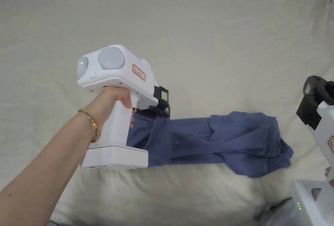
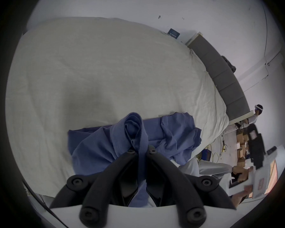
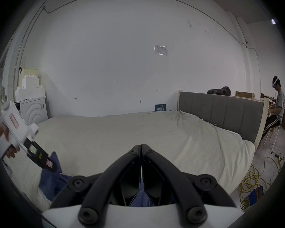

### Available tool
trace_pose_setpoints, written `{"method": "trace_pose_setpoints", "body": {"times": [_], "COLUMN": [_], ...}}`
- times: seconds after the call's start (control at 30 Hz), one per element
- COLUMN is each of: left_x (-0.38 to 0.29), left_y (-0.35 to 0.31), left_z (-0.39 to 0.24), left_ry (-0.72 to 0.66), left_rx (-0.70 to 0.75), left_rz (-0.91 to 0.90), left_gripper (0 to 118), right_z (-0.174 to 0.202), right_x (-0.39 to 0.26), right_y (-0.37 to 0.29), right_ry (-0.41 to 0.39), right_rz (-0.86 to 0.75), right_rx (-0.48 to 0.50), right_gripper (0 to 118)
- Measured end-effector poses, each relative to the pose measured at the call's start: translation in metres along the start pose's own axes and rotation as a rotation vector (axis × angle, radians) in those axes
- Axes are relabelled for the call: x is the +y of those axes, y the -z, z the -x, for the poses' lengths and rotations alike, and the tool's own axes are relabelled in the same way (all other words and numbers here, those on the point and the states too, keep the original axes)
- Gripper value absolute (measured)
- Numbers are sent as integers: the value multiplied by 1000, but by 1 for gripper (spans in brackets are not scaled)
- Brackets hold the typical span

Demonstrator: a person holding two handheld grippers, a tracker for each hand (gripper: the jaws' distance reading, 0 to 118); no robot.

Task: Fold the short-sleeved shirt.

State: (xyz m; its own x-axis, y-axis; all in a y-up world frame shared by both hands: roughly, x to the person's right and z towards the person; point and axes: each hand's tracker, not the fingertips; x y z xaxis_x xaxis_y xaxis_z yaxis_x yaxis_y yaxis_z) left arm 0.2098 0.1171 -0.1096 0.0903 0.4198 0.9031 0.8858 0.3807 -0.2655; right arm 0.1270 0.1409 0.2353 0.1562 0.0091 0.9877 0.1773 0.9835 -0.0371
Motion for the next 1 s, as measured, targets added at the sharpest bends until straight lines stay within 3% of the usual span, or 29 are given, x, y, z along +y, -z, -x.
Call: {"method": "trace_pose_setpoints", "body": {"times": [0.43,0.53,0.63,0.77,0.87,1.0], "left_x": [-6,-9,-11,-10,-9,-5], "left_y": [98,105,108,112,109,84], "left_z": [-30,-30,-30,-40,-51,-57], "left_ry": [-8,-12,-8,19,81,136], "left_rx": [79,86,68,36,32,4], "left_rz": [105,102,86,93,105,38], "left_gripper": [5,22,29,75,103,105], "right_z": [-11,-11,-11,-10,-10,-11], "right_x": [-6,-7,-8,-6,-4,-2], "right_y": [1,3,4,4,3,2], "right_ry": [-9,-13,-16,-27,-29,-30], "right_rz": [16,17,19,15,11,7], "right_rx": [-36,-38,-34,-36,-38,-38], "right_gripper": [0,0,0,0,0,0]}}
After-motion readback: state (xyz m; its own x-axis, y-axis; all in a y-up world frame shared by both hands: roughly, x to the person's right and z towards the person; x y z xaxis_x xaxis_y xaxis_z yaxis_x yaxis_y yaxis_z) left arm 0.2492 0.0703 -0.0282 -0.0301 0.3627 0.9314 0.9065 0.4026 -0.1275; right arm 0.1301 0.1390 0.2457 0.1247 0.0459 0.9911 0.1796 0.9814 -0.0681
